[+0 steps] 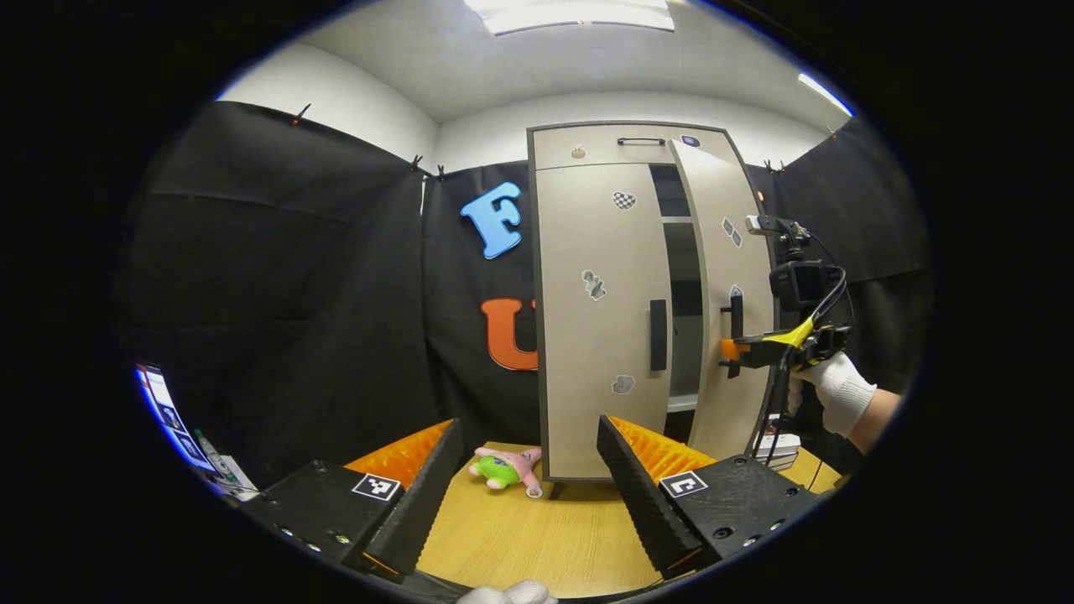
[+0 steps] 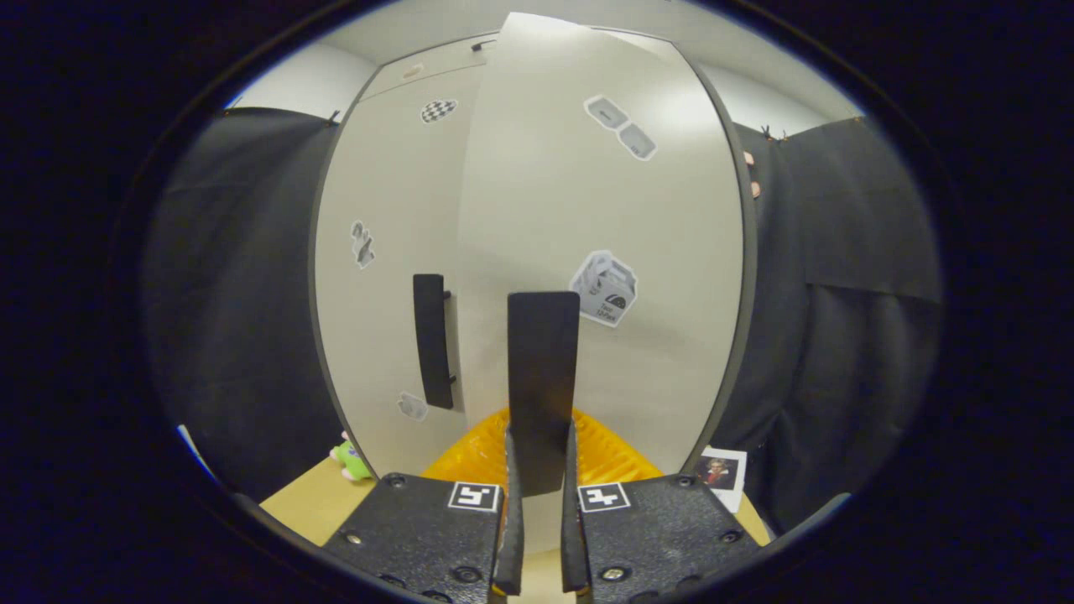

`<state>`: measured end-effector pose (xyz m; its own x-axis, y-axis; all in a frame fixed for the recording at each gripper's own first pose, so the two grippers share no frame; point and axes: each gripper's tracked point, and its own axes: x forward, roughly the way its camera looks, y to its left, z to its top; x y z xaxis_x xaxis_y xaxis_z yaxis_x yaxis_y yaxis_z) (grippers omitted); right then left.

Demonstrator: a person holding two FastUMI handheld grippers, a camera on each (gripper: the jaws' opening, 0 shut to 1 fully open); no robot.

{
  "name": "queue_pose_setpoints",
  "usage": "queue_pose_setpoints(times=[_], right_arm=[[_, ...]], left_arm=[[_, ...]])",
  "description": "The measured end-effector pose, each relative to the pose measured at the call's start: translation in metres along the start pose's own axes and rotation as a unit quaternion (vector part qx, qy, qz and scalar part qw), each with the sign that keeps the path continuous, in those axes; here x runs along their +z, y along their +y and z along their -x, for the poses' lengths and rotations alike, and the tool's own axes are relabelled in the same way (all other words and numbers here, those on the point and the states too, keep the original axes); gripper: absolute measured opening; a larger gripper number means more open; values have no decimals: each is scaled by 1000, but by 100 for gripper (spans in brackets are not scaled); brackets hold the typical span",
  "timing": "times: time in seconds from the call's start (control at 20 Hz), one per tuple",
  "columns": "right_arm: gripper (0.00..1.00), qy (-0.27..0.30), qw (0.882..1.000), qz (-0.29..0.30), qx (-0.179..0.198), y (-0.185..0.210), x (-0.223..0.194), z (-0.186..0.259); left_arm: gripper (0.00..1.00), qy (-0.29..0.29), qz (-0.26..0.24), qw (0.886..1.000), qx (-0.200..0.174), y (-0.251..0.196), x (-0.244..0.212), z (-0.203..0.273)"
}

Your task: Open the right door of the double-door shoe cabinet with the right hand, and open the left door with the left hand.

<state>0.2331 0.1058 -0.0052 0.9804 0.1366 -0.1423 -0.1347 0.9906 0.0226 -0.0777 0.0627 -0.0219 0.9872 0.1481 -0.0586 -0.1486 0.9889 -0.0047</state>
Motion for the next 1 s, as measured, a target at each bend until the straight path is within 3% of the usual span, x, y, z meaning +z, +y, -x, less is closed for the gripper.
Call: queue_pose_setpoints(times=[0.85,1.0], right_arm=[[15,-3,999,-18,-46,-43,-5,38],[7,-4,998,-24,-62,-53,-5,40]], left_arm=[[96,6,-1,997,-79,-61,-4,0],[96,5,-4,996,-89,-69,-3,-1]])
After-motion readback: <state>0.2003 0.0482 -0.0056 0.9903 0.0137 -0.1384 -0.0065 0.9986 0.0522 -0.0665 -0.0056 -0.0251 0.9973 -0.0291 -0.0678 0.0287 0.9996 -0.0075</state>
